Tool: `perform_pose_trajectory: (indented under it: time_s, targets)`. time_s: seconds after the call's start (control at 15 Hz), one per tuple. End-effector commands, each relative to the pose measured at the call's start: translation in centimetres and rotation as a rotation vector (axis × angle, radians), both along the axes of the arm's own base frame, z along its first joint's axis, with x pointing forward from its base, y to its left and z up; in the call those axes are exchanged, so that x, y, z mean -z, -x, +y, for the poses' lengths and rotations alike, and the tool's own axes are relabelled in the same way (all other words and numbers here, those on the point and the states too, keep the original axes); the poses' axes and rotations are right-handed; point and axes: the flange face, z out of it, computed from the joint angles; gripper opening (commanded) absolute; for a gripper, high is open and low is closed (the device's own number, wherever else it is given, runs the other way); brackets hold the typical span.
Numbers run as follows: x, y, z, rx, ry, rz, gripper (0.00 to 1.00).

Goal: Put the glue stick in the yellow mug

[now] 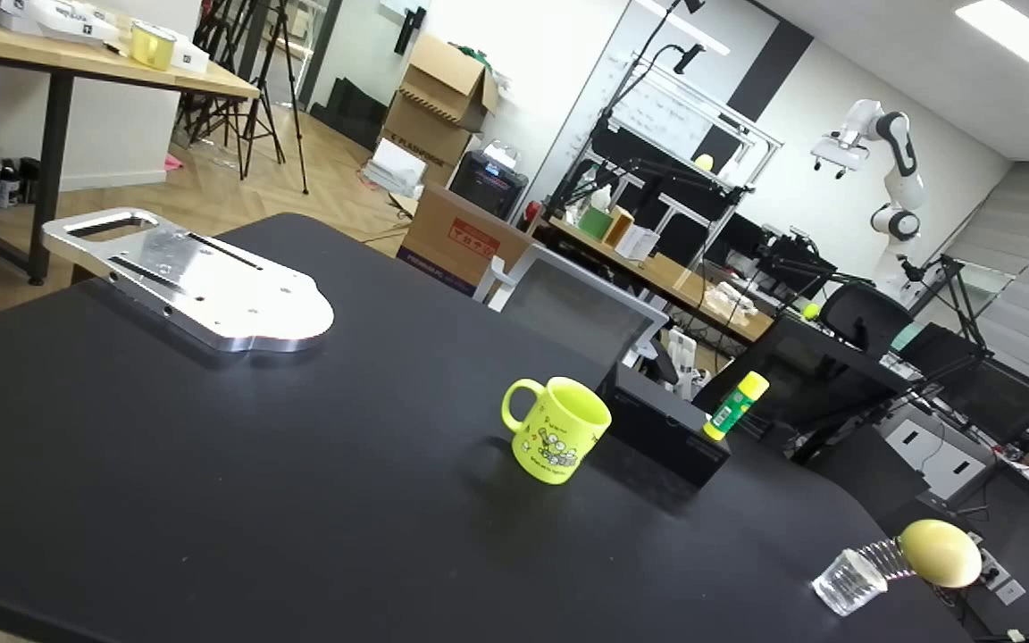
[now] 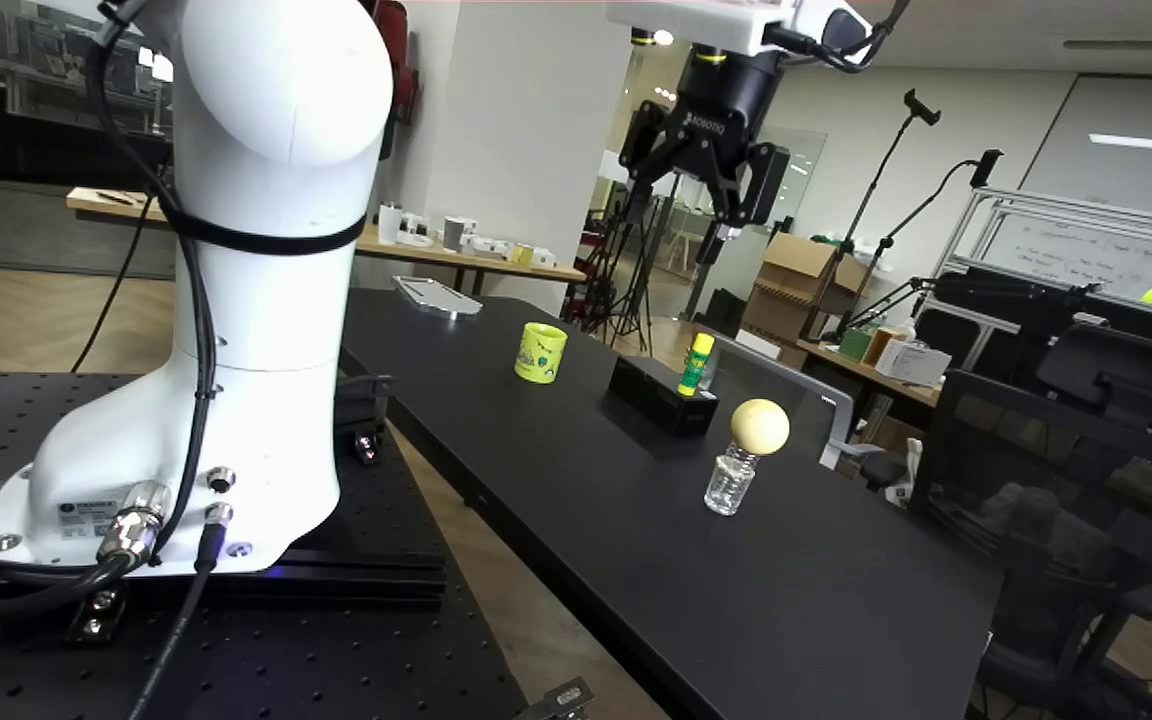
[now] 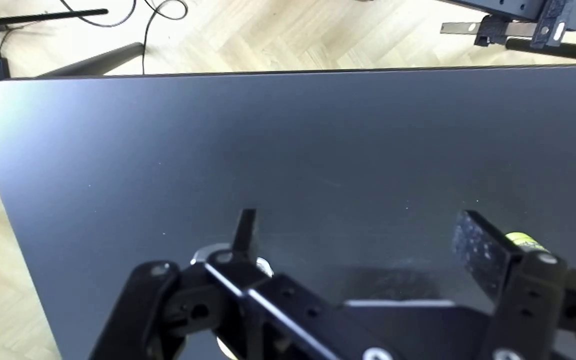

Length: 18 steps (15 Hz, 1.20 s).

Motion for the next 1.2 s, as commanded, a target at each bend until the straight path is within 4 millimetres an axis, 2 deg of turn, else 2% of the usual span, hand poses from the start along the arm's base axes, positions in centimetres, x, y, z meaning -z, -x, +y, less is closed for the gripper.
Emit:
perform_pose_trajectory:
  time_s: [0.0,0.67,0.93,1.13]
  targets:
    - [0.5,-2.1,0.6,-0.059,0.033,-0.002,1.0]
    - [3.1,-9.7,4.7,-0.293,0.145,-0.017,1.0]
    - [4.3,-11.6,5.8,-0.38,0.208,0.004,1.0]
    - [5.1,-12.6,6.7,-0.381,0.24,0.026,1.0]
